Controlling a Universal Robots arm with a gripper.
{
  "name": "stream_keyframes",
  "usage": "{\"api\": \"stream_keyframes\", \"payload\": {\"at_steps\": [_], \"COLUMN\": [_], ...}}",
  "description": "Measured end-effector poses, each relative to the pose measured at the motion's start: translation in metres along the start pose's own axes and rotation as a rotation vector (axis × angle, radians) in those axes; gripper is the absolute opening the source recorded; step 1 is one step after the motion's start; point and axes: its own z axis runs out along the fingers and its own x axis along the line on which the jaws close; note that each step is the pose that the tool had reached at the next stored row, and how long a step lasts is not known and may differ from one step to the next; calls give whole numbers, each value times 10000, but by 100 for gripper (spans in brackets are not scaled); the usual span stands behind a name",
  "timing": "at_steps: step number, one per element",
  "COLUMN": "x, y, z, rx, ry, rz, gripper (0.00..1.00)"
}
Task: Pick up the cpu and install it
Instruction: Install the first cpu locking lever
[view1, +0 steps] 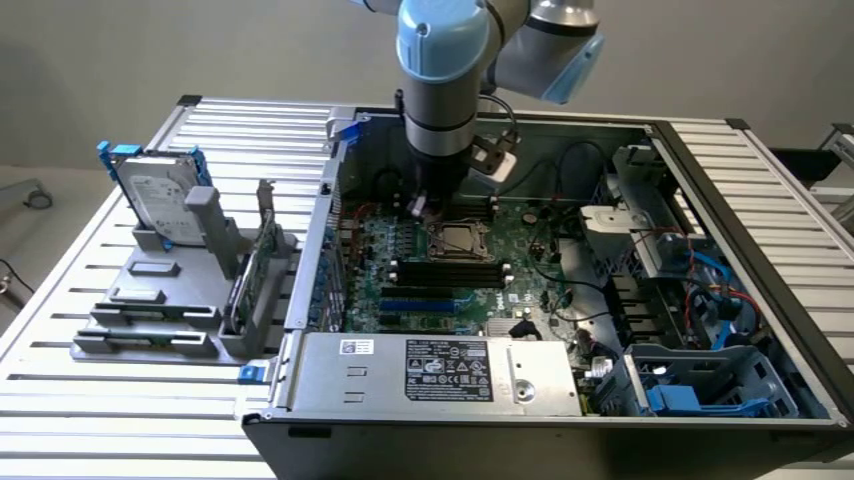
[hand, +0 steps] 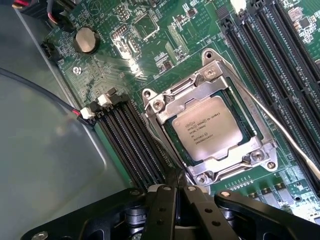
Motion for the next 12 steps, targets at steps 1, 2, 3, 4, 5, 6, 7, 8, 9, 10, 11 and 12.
{"api": "stream_keyframes", "payload": {"at_steps": [1, 2, 3, 4, 5, 6, 7, 8, 9, 10, 11, 12], "x": [1, 3, 4, 5, 7, 9, 10, 13, 16, 19, 22, 25], "y": [2, 5, 8, 10, 12, 15, 18, 22, 26, 30, 35, 41], "z": [2, 4, 6, 8, 10, 11, 12, 14, 16, 17, 18, 19], "rx": [-6, -10, -16, -23, -28, -34, -39, -44, -49, -53, -55, -58], "ry": [-6, -15, -23, -31, -40, -48, -56, -62, -67, -71, -75, -79], "rz": [3, 5, 7, 9, 12, 14, 15, 17, 19, 20, 21, 22], "gripper": [11, 11, 11, 11, 11, 11, 11, 11, 11, 11, 11, 11]}}
